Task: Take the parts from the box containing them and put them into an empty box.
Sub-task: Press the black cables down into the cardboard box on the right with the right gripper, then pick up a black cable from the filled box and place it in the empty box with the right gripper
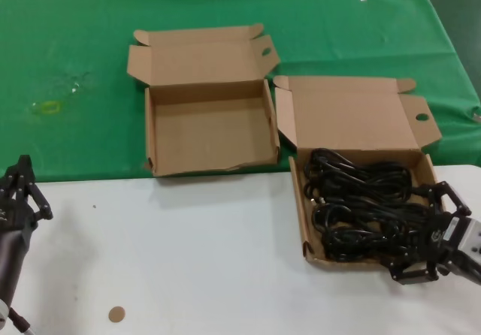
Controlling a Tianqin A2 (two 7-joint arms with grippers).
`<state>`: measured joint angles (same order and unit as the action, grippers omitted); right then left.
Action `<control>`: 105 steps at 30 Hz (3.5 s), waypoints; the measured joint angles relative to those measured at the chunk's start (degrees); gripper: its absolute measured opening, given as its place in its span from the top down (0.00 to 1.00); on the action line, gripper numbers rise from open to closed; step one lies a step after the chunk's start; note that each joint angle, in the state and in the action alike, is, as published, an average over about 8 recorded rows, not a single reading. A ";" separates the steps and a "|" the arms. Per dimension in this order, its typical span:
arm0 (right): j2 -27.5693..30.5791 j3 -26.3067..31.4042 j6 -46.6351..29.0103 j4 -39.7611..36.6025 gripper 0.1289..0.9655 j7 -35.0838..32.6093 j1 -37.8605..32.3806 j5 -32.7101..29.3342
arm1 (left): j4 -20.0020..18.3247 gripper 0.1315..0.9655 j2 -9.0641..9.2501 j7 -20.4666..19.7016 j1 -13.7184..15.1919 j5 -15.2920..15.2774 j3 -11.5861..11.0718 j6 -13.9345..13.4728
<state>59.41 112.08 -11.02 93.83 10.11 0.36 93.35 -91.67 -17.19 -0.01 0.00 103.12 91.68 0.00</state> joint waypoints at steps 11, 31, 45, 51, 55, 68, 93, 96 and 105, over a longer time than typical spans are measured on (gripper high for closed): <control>-2.36 -3.77 -2.70 0.14 0.23 1.28 1.46 -4.01 | 0.00 0.99 0.00 -0.02 0.00 -0.01 0.00 0.00; -6.00 -9.38 -7.30 -0.19 0.68 -0.30 2.90 -6.15 | 0.00 0.99 0.00 -0.03 0.00 -0.02 0.00 0.00; -7.38 -11.86 -9.18 -0.16 0.87 -1.88 3.52 -6.05 | 0.00 0.99 0.00 -0.02 0.00 -0.02 0.00 0.00; -7.35 -13.08 -9.42 0.69 0.90 -1.61 4.01 -6.62 | 0.00 0.99 0.00 -0.02 0.00 -0.02 0.00 0.00; -7.20 -14.03 -9.39 1.93 0.91 -0.98 4.61 -7.37 | 0.00 0.99 0.00 -0.02 0.00 -0.01 0.00 0.00; -8.58 -16.14 -10.49 6.03 0.91 2.02 2.96 -12.06 | 0.00 0.99 0.00 -0.02 0.00 -0.01 0.00 0.00; -24.98 -4.82 -20.62 -2.20 0.91 -0.18 -21.84 -24.34 | 0.00 0.99 0.00 -0.02 0.00 -0.01 0.00 0.00; -27.08 -3.70 -20.97 -4.21 0.91 -1.01 -24.02 -25.27 | 0.00 0.99 0.00 -0.02 0.00 -0.01 0.00 0.00; -32.49 -1.48 -21.75 -9.23 0.91 -2.24 -29.53 -27.84 | 0.00 0.99 0.00 -0.02 0.00 -0.01 0.00 0.00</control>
<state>26.91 110.59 -32.77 84.60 7.87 -29.17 65.51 -91.67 -17.19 -0.02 0.00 103.11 91.68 0.00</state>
